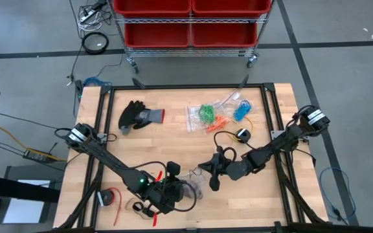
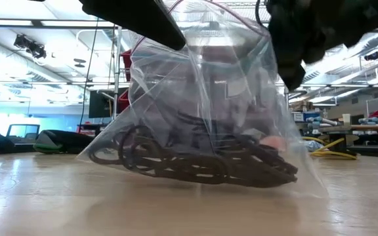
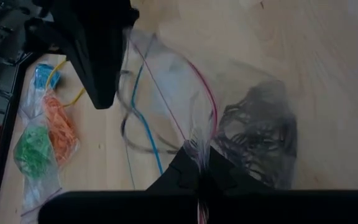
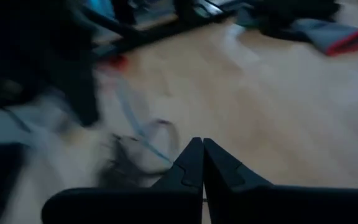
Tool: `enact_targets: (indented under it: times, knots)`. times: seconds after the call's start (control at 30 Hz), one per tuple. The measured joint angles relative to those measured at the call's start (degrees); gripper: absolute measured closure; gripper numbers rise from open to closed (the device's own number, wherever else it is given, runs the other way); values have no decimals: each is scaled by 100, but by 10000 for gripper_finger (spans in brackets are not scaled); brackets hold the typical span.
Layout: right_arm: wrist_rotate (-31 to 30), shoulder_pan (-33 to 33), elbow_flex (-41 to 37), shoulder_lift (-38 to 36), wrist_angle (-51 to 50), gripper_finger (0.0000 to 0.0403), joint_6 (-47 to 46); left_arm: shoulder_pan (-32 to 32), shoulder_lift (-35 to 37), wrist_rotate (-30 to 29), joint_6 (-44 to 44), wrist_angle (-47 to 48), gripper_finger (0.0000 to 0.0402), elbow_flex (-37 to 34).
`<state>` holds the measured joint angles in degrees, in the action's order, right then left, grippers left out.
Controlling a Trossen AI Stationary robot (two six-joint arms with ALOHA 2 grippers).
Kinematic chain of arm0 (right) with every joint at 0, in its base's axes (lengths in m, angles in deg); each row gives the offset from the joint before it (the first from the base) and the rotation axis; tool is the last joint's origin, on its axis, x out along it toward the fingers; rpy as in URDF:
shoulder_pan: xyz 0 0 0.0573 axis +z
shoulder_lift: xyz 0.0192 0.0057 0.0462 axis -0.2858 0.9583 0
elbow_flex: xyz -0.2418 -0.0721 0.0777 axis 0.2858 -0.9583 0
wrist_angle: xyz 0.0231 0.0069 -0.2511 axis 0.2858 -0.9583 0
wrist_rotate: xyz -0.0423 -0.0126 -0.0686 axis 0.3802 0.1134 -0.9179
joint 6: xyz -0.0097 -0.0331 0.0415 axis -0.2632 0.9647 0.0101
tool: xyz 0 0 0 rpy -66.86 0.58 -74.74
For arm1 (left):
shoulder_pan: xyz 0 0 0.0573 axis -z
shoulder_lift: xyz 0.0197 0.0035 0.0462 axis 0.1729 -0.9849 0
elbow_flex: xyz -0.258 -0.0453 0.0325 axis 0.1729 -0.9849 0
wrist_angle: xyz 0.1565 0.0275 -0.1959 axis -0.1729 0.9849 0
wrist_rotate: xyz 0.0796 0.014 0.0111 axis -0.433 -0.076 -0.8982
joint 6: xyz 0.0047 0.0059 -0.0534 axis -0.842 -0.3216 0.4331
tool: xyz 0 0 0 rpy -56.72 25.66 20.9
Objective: Sort rubber bands
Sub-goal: Put the black rubber band into the transparent zip bag
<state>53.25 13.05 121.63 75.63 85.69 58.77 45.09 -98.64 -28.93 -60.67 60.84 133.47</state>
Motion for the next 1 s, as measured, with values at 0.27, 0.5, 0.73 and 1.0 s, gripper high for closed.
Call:
enact_targets:
  times: [0.27,0.5,0.73,1.0]
  knots:
    - [-548,91,-180,0,-412,403,-482,0,0,-2,144,68,400,0]
    - [-243,85,-240,0,-863,403,-1242,2,0,-2,140,49,399,0]
    - [379,58,-243,0,-1502,378,-1794,2,0,-1,138,36,399,0]
    - [199,370,-167,496,-1305,244,-2004,0,0,-3,138,30,399,0]
